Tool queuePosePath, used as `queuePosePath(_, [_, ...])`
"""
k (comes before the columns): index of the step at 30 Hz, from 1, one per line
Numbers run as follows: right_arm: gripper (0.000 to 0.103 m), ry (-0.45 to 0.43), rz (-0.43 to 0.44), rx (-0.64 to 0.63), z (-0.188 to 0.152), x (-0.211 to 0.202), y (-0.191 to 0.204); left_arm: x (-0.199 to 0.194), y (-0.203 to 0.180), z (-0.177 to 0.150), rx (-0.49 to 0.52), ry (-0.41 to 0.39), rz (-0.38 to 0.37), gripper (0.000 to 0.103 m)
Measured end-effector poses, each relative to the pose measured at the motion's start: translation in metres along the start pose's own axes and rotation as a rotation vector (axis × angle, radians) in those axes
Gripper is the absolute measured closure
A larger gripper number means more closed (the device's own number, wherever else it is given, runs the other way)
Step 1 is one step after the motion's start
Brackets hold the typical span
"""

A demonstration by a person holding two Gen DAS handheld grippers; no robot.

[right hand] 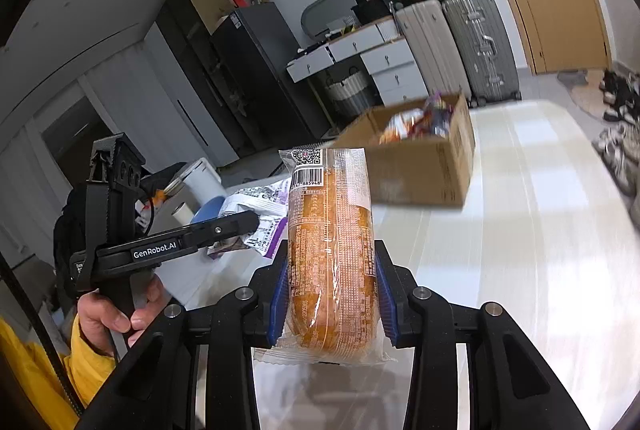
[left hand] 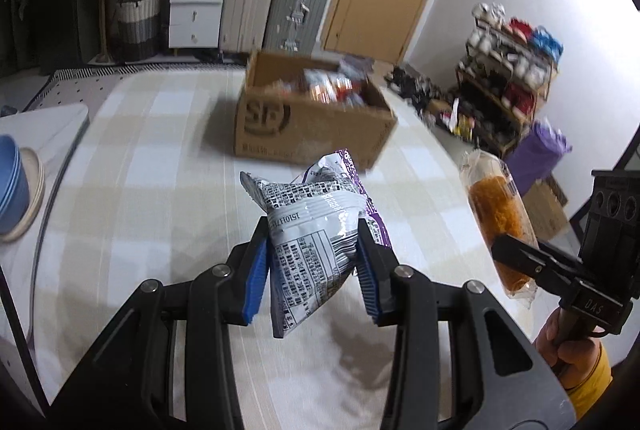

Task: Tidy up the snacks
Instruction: 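Lift both held packs and carry them over the cardboard box, then lower both packs into the box and open both grippers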

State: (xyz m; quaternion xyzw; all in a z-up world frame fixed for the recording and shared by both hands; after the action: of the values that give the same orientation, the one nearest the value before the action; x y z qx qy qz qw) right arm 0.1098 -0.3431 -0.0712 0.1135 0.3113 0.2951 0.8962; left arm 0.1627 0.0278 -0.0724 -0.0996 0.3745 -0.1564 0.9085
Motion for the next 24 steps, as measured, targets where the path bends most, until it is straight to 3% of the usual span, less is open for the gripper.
queuePosePath(9, [0.065, -0.007, -0.009, -0.060, 0.096, 0.045, -0.015, 0.029, 0.023, 0.098, -0.001, -0.069, 0.043, 0.067])
queuePosePath(14, [0.065, 0.029, -0.006, -0.035, 0.142, 0.084, -0.034, 0.067, 0.038, 0.152, -0.005, -0.048, 0.055, 0.067])
queuePosePath(19, [0.065, 0.060, -0.020, -0.046, 0.170, 0.121, -0.047, 0.115, 0.046, 0.201, -0.001, -0.007, 0.065, 0.067])
queuePosePath(24, [0.065, 0.102, -0.024, -0.027, 0.174, 0.148, -0.062, 0.164, 0.038, 0.234, 0.031, 0.041, 0.056, 0.067])
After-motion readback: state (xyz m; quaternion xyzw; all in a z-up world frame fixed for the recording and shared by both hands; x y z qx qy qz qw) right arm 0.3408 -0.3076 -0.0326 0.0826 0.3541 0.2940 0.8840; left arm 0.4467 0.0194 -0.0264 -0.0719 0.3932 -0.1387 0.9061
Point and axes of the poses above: each gripper's, at about its wrist camera, not at the fingertips, and x roughly the way its jaws point, y to its left, z to its top, the point moved 6 cm from there along x, roughly the way its jaws point, and after that the axes turned 4 degrees about -z, right-handed, at the moved point
